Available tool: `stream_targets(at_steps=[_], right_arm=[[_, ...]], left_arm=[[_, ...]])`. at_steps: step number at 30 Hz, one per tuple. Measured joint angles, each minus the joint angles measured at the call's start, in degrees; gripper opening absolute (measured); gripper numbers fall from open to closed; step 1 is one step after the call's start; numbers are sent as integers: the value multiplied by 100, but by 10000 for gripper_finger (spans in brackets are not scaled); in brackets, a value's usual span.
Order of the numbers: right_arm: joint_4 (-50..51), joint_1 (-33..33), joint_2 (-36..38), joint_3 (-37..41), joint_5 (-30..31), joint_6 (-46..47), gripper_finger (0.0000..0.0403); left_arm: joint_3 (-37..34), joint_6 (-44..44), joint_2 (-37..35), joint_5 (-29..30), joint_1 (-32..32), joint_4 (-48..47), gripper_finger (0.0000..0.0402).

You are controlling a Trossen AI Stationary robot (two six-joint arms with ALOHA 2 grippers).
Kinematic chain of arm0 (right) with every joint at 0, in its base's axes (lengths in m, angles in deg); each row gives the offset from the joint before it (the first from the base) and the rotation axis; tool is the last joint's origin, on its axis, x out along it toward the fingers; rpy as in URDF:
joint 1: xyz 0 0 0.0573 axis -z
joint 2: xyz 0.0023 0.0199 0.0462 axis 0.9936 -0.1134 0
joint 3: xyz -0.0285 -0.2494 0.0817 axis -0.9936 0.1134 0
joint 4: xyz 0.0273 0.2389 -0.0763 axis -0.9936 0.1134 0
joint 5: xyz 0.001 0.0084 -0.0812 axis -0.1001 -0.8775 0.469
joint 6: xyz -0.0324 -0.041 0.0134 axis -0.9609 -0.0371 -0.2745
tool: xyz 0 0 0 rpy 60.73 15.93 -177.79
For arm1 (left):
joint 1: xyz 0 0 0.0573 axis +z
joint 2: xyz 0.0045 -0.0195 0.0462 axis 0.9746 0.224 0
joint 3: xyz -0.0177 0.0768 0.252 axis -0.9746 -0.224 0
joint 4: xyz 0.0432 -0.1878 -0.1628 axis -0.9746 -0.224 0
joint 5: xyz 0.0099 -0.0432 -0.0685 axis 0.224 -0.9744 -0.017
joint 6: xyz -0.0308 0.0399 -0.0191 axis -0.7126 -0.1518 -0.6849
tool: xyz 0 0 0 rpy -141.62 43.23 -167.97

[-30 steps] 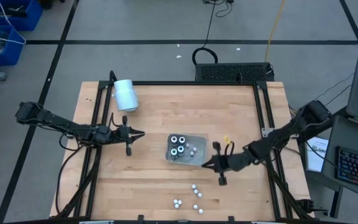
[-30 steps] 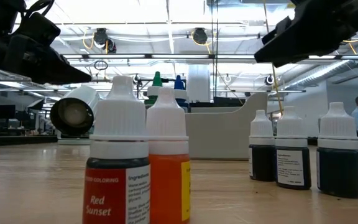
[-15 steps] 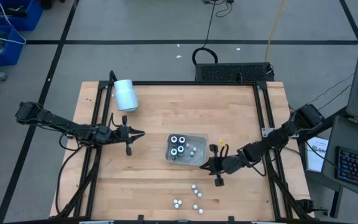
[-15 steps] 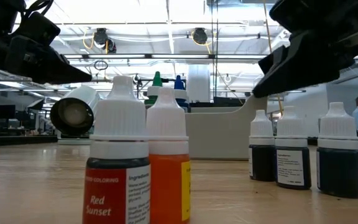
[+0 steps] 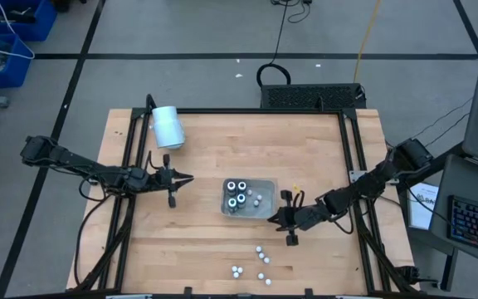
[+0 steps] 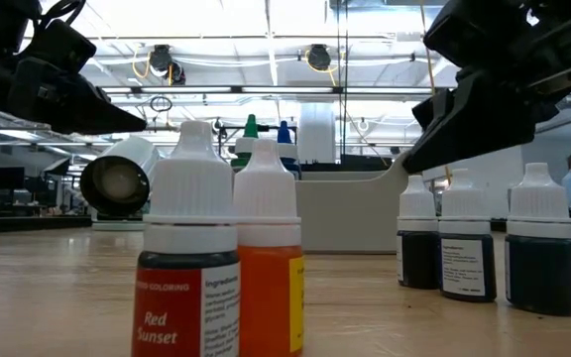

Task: Pick & Place food coloring
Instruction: Put the small purple food coloring bottle into the bin

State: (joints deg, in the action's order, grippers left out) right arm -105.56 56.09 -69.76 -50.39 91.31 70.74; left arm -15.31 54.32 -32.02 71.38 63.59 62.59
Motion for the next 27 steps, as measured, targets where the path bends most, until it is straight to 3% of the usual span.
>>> stream_targets(at_steps=[5, 11, 18, 27], right_arm=[[91, -84, 504, 0, 0, -474, 0], [903, 48, 1996, 24, -27, -1264, 0], [876, 746, 3746, 738, -1473, -1502, 0], [420, 1531, 5118, 1863, -2155, -1237, 0]], left_arm=[[0, 0, -1, 0, 0, 0, 37], [0, 17, 1, -2, -1, 6, 37], [0, 20, -1, -2, 1, 4, 37], [0, -83, -1, -2, -1, -14, 37]])
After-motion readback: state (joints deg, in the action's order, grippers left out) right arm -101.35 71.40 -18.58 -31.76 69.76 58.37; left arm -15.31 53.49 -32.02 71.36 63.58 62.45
